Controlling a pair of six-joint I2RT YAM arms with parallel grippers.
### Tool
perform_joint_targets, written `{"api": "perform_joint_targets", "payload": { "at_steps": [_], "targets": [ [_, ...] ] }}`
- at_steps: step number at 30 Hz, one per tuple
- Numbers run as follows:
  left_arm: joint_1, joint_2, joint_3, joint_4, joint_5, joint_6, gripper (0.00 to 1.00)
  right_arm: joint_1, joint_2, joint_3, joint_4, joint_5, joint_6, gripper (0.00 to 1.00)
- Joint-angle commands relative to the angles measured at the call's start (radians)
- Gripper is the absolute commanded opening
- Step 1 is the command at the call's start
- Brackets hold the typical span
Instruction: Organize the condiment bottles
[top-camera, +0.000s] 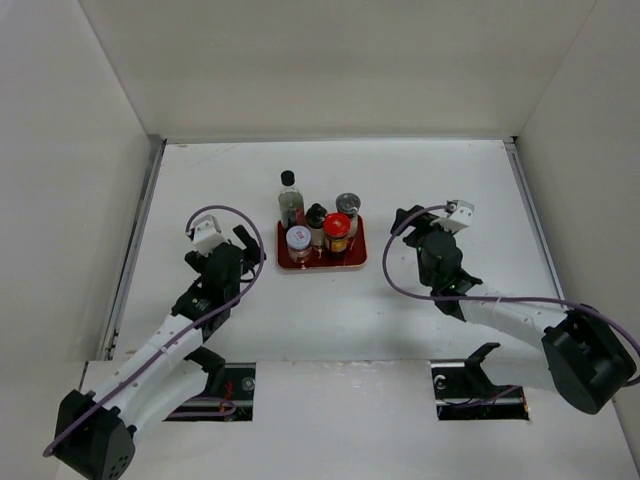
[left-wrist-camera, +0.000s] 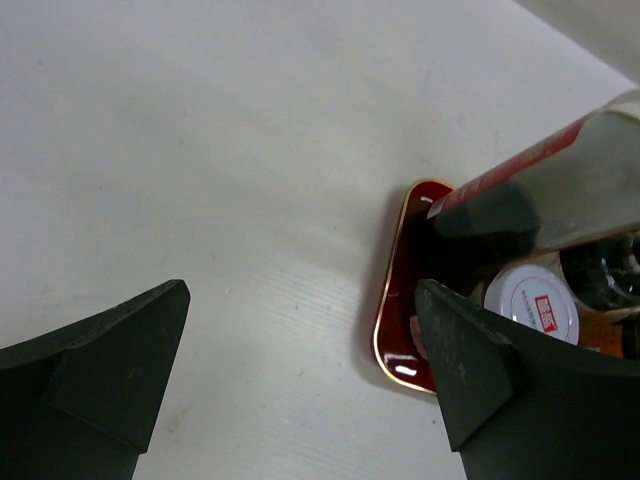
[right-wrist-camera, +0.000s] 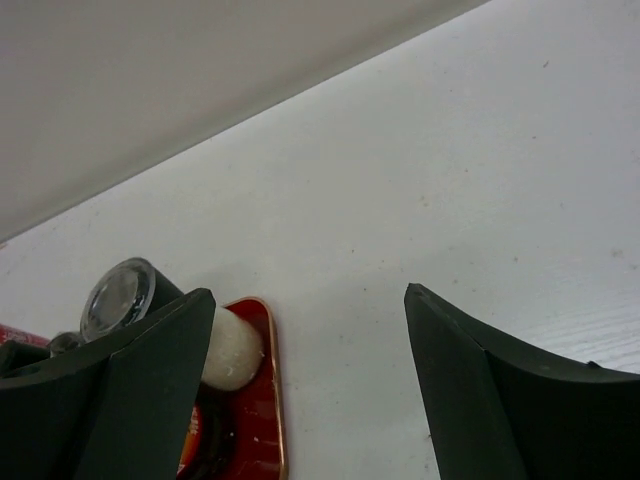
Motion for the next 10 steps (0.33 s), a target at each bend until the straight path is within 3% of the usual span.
{"api": "perform_joint_targets", "payload": {
  "at_steps": [1, 10],
  "targets": [
    [-0.01, -0.038, 0.063, -0.066, 0.064, -0.034, 1.0, -0.024, 0.006, 0.014, -0.01, -0.02, 0.051, 0.84],
    [-0.027, -0.035, 0.121, -0.083, 0.068, -0.031, 1.0, -0.032, 0.008, 0.015, -0.007, -0.066, 0.067, 0.86]
  ]
}}
